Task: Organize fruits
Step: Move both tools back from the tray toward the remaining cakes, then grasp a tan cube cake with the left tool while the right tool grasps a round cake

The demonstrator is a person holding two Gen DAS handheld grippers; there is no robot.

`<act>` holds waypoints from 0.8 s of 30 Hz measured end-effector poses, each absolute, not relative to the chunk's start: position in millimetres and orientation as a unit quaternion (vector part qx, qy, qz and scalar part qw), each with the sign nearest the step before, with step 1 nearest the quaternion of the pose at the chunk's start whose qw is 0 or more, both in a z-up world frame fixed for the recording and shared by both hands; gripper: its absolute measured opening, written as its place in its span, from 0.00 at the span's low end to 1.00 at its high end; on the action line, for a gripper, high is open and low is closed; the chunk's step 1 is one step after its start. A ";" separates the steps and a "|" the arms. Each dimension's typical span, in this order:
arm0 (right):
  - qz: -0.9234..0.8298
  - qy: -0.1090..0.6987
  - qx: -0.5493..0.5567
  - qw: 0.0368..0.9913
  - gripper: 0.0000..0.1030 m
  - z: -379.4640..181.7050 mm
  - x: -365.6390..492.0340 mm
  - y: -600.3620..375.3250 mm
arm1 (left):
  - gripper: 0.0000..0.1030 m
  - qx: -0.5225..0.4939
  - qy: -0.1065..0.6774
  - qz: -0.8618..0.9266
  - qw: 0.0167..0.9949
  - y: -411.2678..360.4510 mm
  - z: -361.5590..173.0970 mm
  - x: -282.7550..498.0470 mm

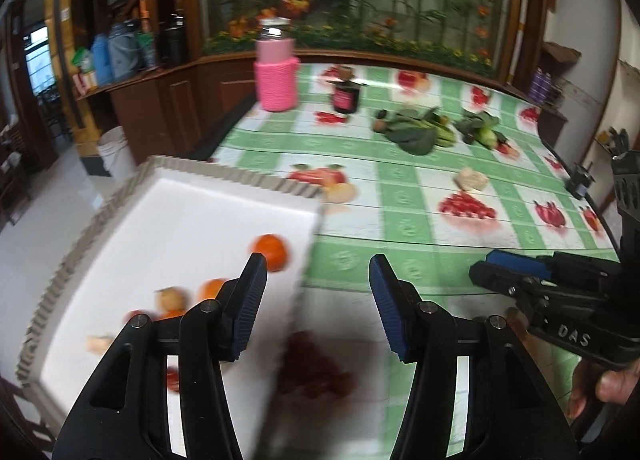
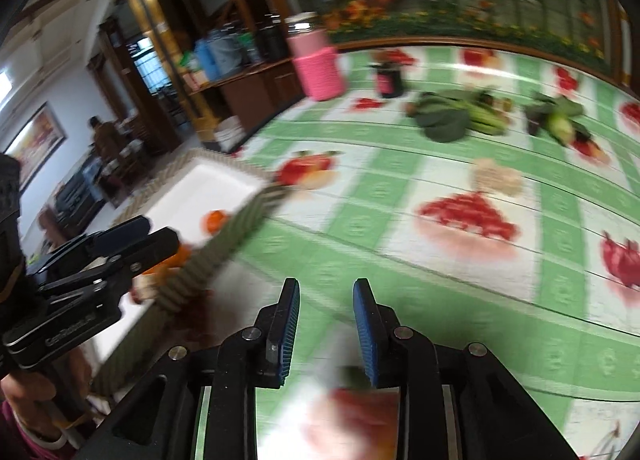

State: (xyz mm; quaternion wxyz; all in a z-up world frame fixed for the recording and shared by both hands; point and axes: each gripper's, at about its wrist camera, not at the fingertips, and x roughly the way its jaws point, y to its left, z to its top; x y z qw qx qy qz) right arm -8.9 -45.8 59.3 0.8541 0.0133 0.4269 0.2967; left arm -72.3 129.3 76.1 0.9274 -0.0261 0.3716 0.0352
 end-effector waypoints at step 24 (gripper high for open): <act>0.175 0.443 -0.043 0.878 0.28 26.7 131.8 -111.0 | 0.52 -0.026 0.431 -0.026 0.901 68.5 41.0 -9.0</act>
